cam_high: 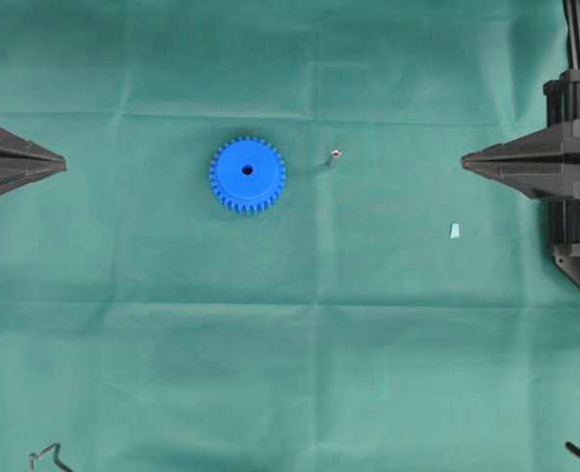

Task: Insert the shaft into the center hole of the gear.
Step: 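Move the right gripper left toward the upright silver shaft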

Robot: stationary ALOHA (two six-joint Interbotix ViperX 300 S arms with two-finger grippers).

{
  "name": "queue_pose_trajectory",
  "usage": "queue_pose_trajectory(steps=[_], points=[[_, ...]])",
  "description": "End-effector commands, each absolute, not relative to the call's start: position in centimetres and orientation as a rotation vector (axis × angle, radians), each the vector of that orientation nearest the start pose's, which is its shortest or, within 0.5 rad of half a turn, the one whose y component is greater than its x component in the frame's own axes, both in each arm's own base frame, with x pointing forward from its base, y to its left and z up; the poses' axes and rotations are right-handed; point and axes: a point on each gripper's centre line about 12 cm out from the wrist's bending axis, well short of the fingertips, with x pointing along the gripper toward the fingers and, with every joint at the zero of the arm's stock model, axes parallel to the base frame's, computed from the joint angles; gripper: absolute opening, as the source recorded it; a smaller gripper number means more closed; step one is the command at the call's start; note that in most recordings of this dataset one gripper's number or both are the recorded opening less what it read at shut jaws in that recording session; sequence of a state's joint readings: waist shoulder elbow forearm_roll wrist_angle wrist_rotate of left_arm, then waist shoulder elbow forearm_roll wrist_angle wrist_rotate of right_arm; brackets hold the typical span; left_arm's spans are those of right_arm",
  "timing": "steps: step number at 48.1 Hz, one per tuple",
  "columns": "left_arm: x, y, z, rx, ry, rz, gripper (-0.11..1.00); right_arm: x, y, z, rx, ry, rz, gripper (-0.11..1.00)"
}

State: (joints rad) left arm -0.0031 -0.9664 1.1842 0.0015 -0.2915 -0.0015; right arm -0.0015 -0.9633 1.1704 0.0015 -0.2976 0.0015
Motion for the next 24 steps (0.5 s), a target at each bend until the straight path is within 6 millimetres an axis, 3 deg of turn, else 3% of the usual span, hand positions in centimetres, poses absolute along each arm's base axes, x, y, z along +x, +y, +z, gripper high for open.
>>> queue_pose_trajectory(steps=[1, 24], points=[[20.0, -0.1, 30.3, 0.021, -0.104, -0.008, 0.00, 20.1, -0.1, 29.9, -0.017, -0.089, -0.003, 0.02], [20.1, -0.1, 30.0, 0.018, -0.083, -0.008, 0.00, 22.2, -1.7, 27.8, -0.006, 0.045, -0.076, 0.03]])
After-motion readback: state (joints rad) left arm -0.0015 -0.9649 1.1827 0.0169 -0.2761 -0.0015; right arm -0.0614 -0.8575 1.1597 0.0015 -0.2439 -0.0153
